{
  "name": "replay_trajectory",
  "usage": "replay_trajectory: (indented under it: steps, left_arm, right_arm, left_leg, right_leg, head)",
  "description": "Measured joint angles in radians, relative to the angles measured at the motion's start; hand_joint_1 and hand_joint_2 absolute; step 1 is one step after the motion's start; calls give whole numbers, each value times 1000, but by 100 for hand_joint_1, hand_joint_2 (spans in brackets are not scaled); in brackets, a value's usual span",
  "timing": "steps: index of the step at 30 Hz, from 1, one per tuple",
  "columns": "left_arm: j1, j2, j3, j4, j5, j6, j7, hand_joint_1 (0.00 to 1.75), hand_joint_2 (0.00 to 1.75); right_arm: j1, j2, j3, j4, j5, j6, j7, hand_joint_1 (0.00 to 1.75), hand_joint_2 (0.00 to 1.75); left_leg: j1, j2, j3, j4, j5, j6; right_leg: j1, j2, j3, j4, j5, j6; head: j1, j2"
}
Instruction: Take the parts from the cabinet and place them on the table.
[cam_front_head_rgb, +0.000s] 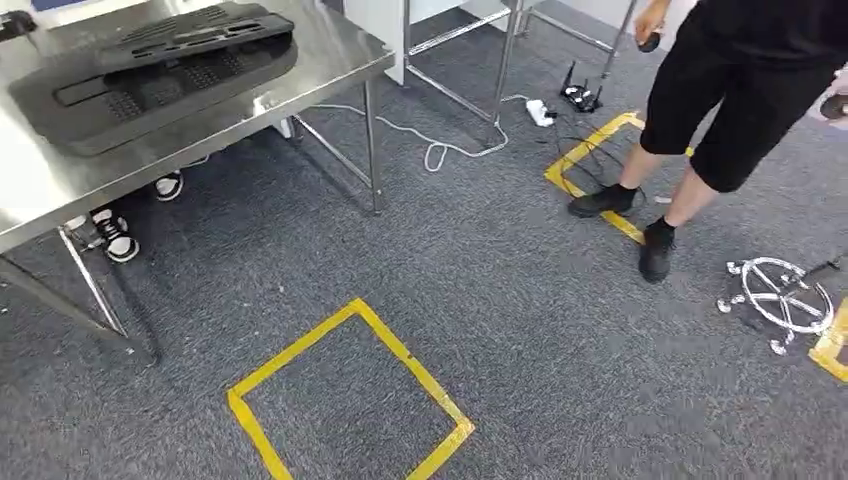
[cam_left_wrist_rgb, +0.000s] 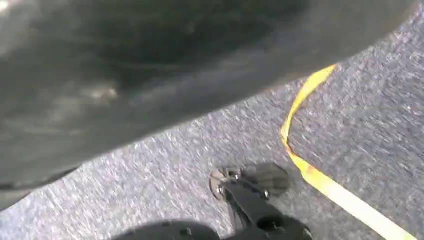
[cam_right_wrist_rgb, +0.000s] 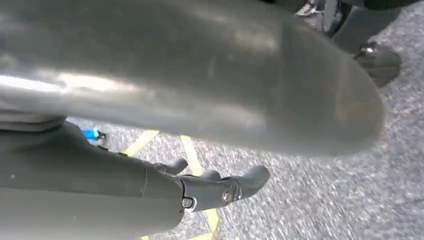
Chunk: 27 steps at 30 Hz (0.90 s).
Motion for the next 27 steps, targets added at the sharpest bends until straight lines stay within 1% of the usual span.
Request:
replay_trajectory:
  steps: [1, 2, 3, 4, 5, 6, 7, 8, 9, 10, 11, 12, 13, 15, 16, 17, 18, 19, 20, 21, 22, 23, 24, 25, 26, 27]
  left_arm:
    - [1, 0, -3, 0, -7, -3, -1, 0, 0]
    - [1, 2, -8, 0, -11, -3, -2, 0, 0]
    - [3, 2, -11, 0, -16, -6, -2, 0, 0]
    - [5, 3, -12, 0, -16, -12, -2, 0, 0]
    - [5, 4, -13, 0, -16, -19, -2, 0, 0]
    - [5, 4, -14, 0, -15, -25, -2, 0, 0]
    - [5, 5, -15, 0, -14, -29, -2, 0, 0]
    - [5, 5, -15, 0, -14, -33, -2, 0, 0]
    - [5, 5, -16, 0, -14, -33, -2, 0, 0]
    - [4, 5, -16, 0, -14, -34, -2, 0, 0]
    - [4, 5, -17, 0, -14, -34, -2, 0, 0]
    - [4, 5, -18, 0, -14, -34, -3, 0, 0]
    - [4, 5, -18, 0, -11, -37, -3, 0, 0]
    - [1, 6, -18, 0, -3, -56, -4, 0, 0]
    - [0, 8, -18, 0, 2, -61, -7, 0, 0]
    - [0, 15, -18, 0, 5, -64, -11, 0, 0]
    - [2, 16, -17, 0, 5, -68, -14, 0, 0]
    - [3, 18, -16, 0, 5, -72, -15, 0, 0]
    - [4, 20, -15, 0, 5, -73, -15, 0, 0]
    - [4, 21, -15, 0, 6, -72, -15, 0, 0]
    - [5, 22, -14, 0, 6, -72, -14, 0, 0]
    - [5, 22, -14, 0, 6, -71, -14, 0, 0]
    - [5, 23, -14, 0, 6, -69, -14, 0, 0]
    - [5, 24, -14, 0, 4, -67, -13, 0, 0]
    - [6, 24, -14, 0, 3, -66, -13, 0, 0]
    - [6, 21, -14, 2, 1, -66, -10, 0, 0]
  right_arm:
    - [1, -3, 2, 0, 4, 3, 3, 0, 0]
    - [2, -2, 5, 1, 10, 4, 5, 0, 0]
    - [-1, -2, 6, 1, 12, 4, 6, 0, 0]
    - [-6, -1, 7, 1, 15, 5, 6, 0, 0]
    - [-7, -1, 8, 1, 17, 5, 6, 0, 0]
    - [-7, -1, 9, 1, 18, 6, 5, 0, 0]
    - [-7, -1, 11, 1, 19, 7, 5, 0, 0]
    - [-5, -2, 12, 1, 19, 8, 5, 0, 0]
    - [-4, -3, 13, 1, 19, 8, 5, 0, 0]
    - [-5, -4, 14, 1, 19, 8, 5, 0, 0]
    - [-8, -4, 14, 0, 19, 9, 5, 0, 0]
    - [-12, -5, 15, 0, 20, 10, 4, 0, 0]
    - [-12, -4, 16, 0, 20, 11, 4, 0, 0]
    - [-11, -6, 18, 0, 18, 16, -4, 0, 0]
    - [-12, -7, 18, 0, 10, 25, -18, 0, 0]
    - [-9, -9, 18, 0, 1, 38, -36, 0, 0]
    - [-9, -14, 17, 0, -8, 51, -48, 0, 0]
    - [-10, -17, 14, 0, -14, 67, -61, 0, 0]
    - [-11, -21, 11, 0, -19, 77, -67, 0, 0]
    - [-11, -27, 7, 0, -22, 84, -70, 0, 0]
    - [-11, -31, 4, 0, -24, 87, -70, 0, 0]
    - [-10, -37, 2, 0, -26, 87, -70, 0, 0]
    - [-9, -41, 1, 0, -26, 87, -70, 0, 0]
    - [-7, -45, -1, 0, -26, 86, -67, 0, 0]
    - [-6, -50, -4, 0, -29, 80, -63, 0, 0]
    - [-6, -56, -7, 0, -31, 73, -59, 0, 0]
  left_leg:
    - [10, 17, 9, -8, 6, 10]
    - [7, 25, 10, -9, 8, 15]
    - [6, 39, 8, -9, 8, 21]
    - [3, 55, 6, -9, 8, 22]
    - [1, 71, 5, -9, 8, 23]
    - [1, 84, 3, -9, 8, 23]
    - [0, 97, 3, -9, 7, 23]
    - [0, 106, 4, -9, 7, 23]
    - [1, 115, 4, -9, 7, 22]
    - [0, 123, 5, -9, 7, 22]
    - [-2, 130, 8, -9, 6, 20]
    - [-10, 137, 9, -10, 1, 12]
    - [-8, 143, 11, -11, 1, 6]
    - [-6, 156, 21, -21, 2, -4]
    - [-9, 160, 23, -20, -1, -13]
    - [-3, 123, 22, 1, -16, -16]
    - [-2, 94, 2, 52, -55, -14]
    - [-1, 80, -32, 127, -98, -15]
    - [-1, 72, -70, 207, -134, -16]
    - [-1, 69, -99, 262, -149, -18]
    - [-1, 68, -108, 273, -140, -20]
    - [0, 68, -99, 241, -106, -22]
    - [3, 67, -72, 176, -60, -23]
    - [9, 58, -30, 80, -7, -25]
    - [16, 31, -2, 14, 14, -27]
    - [9, 17, 1, 8, 1, -23]
  right_leg:
    - [4, -15, -11, 11, -4, 3]
    - [11, -91, -24, 43, -20, 4]
    - [12, -121, -57, 103, -47, 0]
    - [10, -132, -99, 184, -79, -3]
    - [7, -137, -137, 257, -103, -4]
    - [5, -140, -163, 308, -117, -1]
    - [3, -142, -164, 310, -110, 7]
    - [2, -145, -140, 266, -90, 16]
    - [3, -152, -93, 180, -59, 24]
    - [4, -167, -35, 78, -29, 27]
    - [10, -213, 9, 1, -18, 18]
    - [18, -215, 6, -1, -16, 11]
    - [22, -204, 2, 1, -14, 2]
    - [25, -188, -2, -1, -12, -9]
    - [15, -179, 19, -15, 2, -20]
    - [5, -171, 21, -21, 6, -23]
    - [3, -168, 23, -21, 10, -36]
    - [4, -159, 23, -21, 10, -37]
    - [7, -149, 23, -20, 9, -38]
    - [8, -139, 22, -20, 9, -38]
    - [8, -129, 24, -19, 9, -38]
    - [7, -117, 25, -18, 8, -37]
    - [5, -107, 26, -15, 8, -37]
    - [3, -95, 26, -9, 4, -30]
    - [3, -87, 21, 1, -1, -22]
    - [13, -80, 11, 15, -6, -14]
  head:
    - [-3, 0]
    - [4, 0]
    - [14, 0]
    - [14, 0]
    - [14, 0]
    - [14, 0]
    - [14, 0]
    - [15, 0]
    - [15, 0]
    - [15, 0]
    - [16, 0]
    - [13, 0]
    - [10, 0]
    - [10, 0]
    - [10, 0]
    - [5, 0]
    - [2, 0]
    - [0, 0]
    - [1, 0]
    - [1, 0]
    - [1, 0]
    - [0, 0]
    - [0, 0]
    - [0, 0]
    - [0, 0]
    - [-1, 0]
